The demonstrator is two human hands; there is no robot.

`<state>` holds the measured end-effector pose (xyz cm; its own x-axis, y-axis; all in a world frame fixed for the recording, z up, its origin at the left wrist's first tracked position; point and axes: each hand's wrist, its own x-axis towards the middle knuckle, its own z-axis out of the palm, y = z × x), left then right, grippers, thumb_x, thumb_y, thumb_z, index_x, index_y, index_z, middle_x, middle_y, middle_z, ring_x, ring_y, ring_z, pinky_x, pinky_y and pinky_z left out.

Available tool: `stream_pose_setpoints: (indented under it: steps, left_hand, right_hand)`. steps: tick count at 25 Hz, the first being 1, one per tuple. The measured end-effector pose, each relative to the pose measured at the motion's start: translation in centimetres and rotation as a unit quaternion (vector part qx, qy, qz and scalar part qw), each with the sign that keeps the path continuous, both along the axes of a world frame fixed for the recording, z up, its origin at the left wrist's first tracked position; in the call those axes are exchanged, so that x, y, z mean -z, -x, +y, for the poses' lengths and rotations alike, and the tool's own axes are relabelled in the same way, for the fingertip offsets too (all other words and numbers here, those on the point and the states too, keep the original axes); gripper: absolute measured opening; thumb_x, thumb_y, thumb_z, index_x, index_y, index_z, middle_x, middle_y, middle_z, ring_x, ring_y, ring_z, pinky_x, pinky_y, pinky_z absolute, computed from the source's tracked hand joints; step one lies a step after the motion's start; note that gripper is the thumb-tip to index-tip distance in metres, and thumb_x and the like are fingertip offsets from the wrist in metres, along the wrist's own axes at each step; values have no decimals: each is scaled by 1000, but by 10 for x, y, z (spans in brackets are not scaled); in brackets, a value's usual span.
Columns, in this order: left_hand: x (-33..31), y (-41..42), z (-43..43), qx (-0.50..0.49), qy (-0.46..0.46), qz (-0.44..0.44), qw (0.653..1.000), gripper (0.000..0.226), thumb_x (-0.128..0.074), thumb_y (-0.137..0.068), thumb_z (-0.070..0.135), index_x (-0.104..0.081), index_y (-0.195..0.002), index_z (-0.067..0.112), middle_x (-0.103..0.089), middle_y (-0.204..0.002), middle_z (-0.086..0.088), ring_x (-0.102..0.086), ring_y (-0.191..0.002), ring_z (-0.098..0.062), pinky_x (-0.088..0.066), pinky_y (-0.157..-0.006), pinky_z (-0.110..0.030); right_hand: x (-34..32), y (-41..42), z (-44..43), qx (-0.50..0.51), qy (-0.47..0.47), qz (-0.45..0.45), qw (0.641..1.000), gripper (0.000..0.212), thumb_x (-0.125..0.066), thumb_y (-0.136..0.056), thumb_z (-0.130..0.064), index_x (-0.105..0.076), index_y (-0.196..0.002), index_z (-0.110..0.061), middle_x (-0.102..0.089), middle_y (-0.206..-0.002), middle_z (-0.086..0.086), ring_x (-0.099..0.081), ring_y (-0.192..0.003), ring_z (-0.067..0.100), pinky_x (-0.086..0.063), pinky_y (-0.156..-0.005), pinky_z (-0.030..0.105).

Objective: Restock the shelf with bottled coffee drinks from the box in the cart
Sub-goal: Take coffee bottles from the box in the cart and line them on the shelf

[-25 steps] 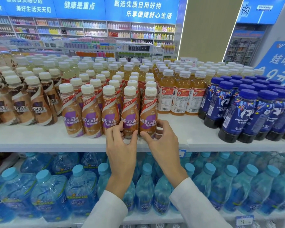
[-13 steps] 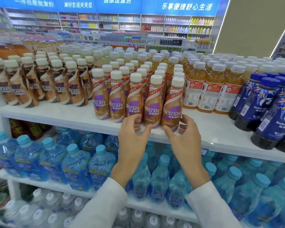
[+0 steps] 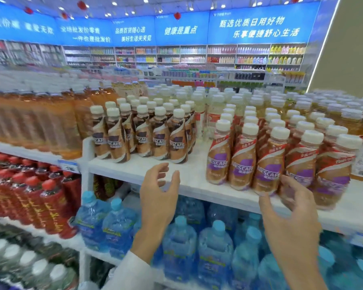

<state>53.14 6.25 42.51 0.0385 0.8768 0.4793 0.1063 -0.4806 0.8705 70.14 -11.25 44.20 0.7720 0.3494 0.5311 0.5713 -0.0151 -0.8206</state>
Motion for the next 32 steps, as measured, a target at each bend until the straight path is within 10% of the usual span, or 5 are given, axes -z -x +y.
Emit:
stream_pose_setpoints:
  steps: [5, 14, 32]
  left_hand:
    - [1, 77, 79, -34, -13, 17, 999, 36, -65, -97, 38, -59, -130, 26, -60, -126, 14, -57, -113, -6, -53, -99, -39]
    - [-10, 110, 154, -33, -8, 73, 997, 66, -73, -91, 43, -46, -145, 18, -49, -139, 0, -49, -126, -13, -45, -103, -33]
    - [-6, 114, 165, -27, -18, 27, 999, 54, -83, -85, 30, -55, -131, 23, -54, -121, 6, -60, -107, -11, -55, -95, -37]
  right_hand:
    - [1, 77, 94, -94, 60, -14, 994, 41, -67, -93, -37, -53, -131, -39, -53, -119, -36, -54, -108, -8, -42, -91, 21]
    - [-31, 83, 229, -106, 165, 46, 979, 70, -76, -88, -32, -36, -144, -15, -52, -142, 8, -53, -128, 27, -45, -106, 40]
    - [-23, 85, 236, -41, 141, 22, 989, 86, -80, -85, -37, -28, -151, -19, -44, -150, 5, -48, -134, 24, -40, -106, 34]
